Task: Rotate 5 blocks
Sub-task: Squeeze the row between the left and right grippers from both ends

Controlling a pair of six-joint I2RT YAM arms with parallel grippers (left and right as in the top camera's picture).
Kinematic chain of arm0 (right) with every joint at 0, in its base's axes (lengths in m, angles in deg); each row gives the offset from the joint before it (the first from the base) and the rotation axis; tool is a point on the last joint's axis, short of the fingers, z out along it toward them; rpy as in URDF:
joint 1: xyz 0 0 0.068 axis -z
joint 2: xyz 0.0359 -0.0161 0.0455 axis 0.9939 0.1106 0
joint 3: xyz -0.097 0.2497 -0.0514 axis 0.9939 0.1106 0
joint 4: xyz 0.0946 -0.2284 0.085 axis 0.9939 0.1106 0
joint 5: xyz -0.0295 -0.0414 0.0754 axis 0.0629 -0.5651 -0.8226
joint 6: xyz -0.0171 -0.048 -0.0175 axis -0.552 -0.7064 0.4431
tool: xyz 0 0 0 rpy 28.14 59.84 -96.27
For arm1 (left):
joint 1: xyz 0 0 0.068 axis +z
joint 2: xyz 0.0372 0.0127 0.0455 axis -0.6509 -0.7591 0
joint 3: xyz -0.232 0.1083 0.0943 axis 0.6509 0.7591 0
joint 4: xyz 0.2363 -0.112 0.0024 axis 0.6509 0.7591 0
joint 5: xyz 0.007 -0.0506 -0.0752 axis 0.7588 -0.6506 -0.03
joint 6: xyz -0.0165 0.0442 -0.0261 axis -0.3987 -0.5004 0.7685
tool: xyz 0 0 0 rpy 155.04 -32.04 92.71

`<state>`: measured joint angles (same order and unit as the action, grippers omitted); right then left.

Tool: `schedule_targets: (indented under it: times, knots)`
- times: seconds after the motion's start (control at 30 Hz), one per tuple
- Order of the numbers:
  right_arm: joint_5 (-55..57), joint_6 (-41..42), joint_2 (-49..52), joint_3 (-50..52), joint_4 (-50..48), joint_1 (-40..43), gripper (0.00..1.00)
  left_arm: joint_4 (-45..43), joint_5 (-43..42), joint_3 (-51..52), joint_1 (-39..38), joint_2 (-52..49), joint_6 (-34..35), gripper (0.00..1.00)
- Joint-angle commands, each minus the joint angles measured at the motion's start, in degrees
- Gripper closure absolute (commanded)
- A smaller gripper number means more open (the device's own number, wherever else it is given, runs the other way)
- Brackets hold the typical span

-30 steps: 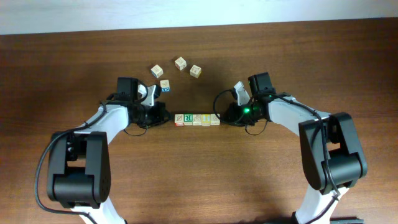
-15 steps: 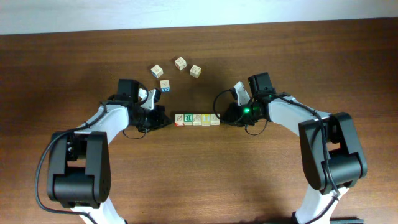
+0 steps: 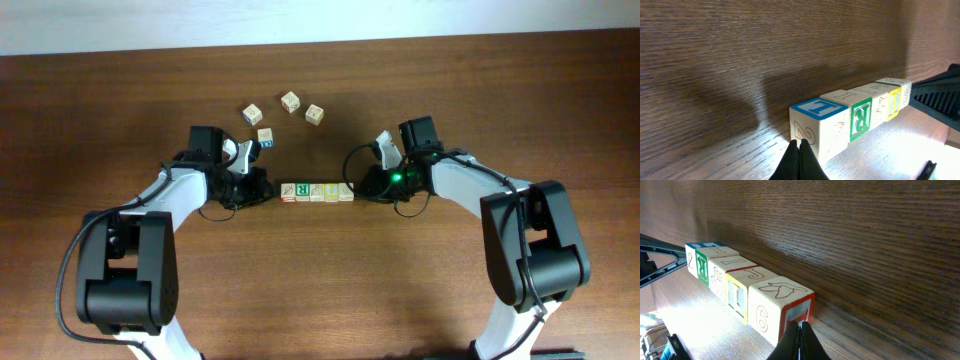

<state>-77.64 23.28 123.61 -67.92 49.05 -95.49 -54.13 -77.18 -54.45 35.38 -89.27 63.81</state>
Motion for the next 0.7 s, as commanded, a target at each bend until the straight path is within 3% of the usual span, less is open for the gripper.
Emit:
schedule_targets:
  times: [0.0,0.67]
  knots:
    - [-0.37,-0.35,0.50,0.48,0.00,-0.55,0.96,-0.13,-2.47,-0.79,0.00,0.28,-1.18,1.00]
    - [-1.22,-0.33,0.50,0.48,0.00,-0.55,0.96,-0.07,-1.79,-0.79,-0.02,0.28,-1.14,1.00]
